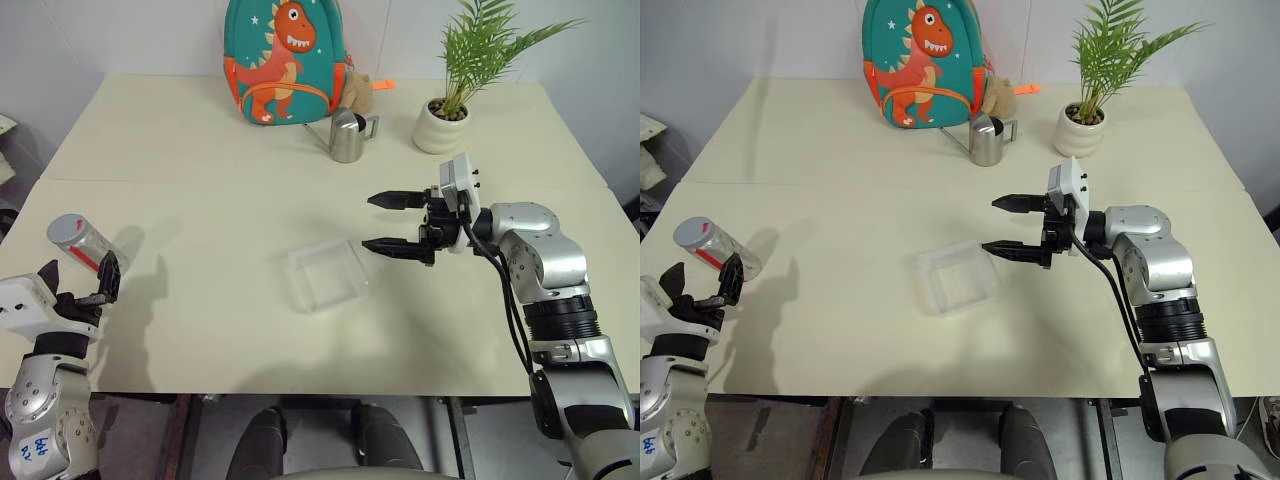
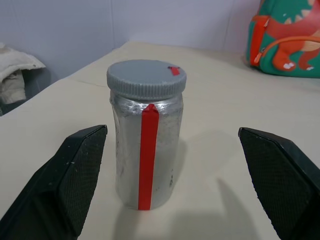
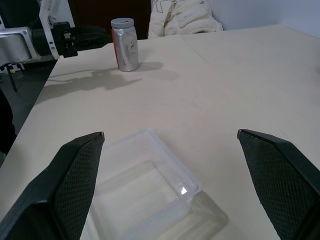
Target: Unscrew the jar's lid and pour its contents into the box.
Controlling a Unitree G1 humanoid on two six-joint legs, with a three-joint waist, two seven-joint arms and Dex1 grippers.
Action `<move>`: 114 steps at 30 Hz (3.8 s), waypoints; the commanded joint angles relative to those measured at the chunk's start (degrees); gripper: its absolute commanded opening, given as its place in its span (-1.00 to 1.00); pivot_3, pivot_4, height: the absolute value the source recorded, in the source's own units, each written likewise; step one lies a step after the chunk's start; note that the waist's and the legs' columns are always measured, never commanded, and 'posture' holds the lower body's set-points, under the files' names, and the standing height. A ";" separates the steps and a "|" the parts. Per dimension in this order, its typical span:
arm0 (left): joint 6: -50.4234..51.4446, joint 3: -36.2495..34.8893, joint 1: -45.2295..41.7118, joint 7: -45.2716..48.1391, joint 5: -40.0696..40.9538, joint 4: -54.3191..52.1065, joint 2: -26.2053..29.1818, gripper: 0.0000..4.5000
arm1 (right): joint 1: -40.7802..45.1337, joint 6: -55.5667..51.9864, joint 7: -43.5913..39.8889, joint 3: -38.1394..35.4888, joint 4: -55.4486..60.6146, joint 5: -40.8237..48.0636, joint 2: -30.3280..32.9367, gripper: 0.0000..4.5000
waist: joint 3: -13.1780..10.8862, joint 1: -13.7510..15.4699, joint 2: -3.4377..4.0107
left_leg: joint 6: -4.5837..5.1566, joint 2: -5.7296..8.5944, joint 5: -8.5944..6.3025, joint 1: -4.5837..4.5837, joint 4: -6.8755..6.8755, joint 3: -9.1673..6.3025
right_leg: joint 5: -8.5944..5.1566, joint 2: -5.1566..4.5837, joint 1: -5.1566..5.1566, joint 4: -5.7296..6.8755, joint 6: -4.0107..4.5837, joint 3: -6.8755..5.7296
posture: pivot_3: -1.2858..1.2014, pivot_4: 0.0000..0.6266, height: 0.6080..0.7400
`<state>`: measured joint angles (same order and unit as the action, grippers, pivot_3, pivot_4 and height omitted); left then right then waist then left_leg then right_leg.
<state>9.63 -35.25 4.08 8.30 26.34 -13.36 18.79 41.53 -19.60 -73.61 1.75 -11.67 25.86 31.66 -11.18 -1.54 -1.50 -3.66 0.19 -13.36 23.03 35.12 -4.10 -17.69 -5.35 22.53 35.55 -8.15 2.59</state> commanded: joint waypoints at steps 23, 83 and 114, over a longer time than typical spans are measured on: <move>-6.72 0.47 -11.24 -1.38 -3.02 16.19 4.27 0.99 | 0.26 2.43 1.63 -1.11 -0.40 -0.74 0.11 1.00 | 0.00 0.12 -0.01 | -0.01 0.00 0.01 0.01 0.01 -0.01 | 0.02 0.01 0.02 0.05 -0.03 -0.02 | 0.03 -0.52 1.00; 11.34 35.93 -43.70 40.44 1.01 15.37 4.24 -0.13 | -2.54 -29.31 58.57 6.03 45.04 -3.26 -20.57 1.00 | 0.00 -0.06 -0.01 | 0.02 -0.01 0.03 0.16 -0.07 -0.03 | 0.00 0.06 0.23 0.12 -0.03 0.02 | 0.03 -0.52 1.00; 14.43 34.44 -39.98 40.69 2.39 7.66 5.60 -0.13 | -2.83 -31.47 53.52 3.97 47.27 1.83 -16.10 0.14 | 0.00 -0.04 -0.01 | 0.04 -0.01 0.04 0.16 -0.08 -0.04 | 0.00 0.06 0.22 0.10 -0.03 0.03 | 0.03 -0.52 1.00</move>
<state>24.38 0.71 -35.31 48.71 27.88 -4.31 23.58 38.73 -51.64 -18.78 7.22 32.52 26.46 14.78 -11.18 -1.58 -1.51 -3.61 0.17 -13.32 23.18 35.04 -4.14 -17.68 -5.30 22.75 35.65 -8.18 2.61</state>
